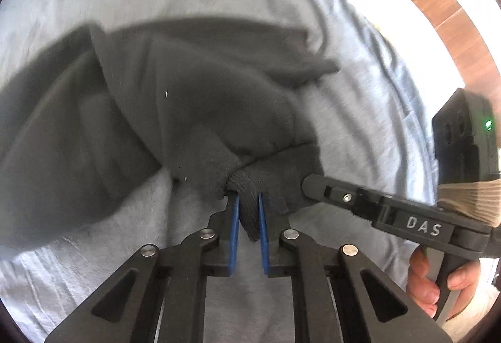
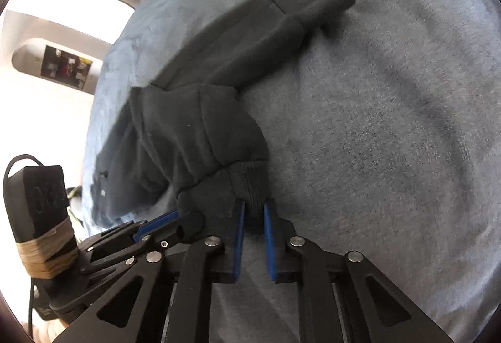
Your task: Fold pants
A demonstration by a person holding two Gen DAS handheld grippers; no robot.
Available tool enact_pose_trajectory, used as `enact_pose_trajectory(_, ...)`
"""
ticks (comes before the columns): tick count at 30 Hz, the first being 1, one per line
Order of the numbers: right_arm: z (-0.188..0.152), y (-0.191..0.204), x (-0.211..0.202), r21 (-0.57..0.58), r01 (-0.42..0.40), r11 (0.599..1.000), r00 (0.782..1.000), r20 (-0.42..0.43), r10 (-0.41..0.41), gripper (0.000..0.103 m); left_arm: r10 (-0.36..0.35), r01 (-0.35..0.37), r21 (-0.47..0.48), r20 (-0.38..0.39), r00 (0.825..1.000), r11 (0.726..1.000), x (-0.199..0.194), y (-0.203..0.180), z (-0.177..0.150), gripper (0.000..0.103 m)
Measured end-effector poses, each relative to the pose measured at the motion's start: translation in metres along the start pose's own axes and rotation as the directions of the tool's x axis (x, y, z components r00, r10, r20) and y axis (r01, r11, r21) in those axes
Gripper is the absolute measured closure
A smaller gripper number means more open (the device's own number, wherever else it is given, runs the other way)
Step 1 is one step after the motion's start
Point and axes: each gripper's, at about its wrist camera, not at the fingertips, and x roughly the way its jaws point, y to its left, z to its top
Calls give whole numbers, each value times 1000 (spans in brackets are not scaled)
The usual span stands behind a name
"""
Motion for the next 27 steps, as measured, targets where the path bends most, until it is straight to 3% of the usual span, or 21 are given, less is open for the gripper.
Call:
enact_pose_trajectory(6,13,8,-50,60,-86,995,987,140,77,93,-37,28,57,159,987,998,-43,-25,37,91)
enact_pose_trajectory(12,52,9,-77,82,-120,989,964,248,96,94,-62,22,167,234,970,986,-45,-44,89,92)
enact_pose_trajectory(22,93,-24,-75,166,-115,979,947,316,57,100,-90,44,273,161,983,961,8,-55,149,93)
enact_pose_trajectory(27,108,-40,-72,179,-70,981,942,335,6,100,-74,39,314,102,992,949,45,-62,169,93)
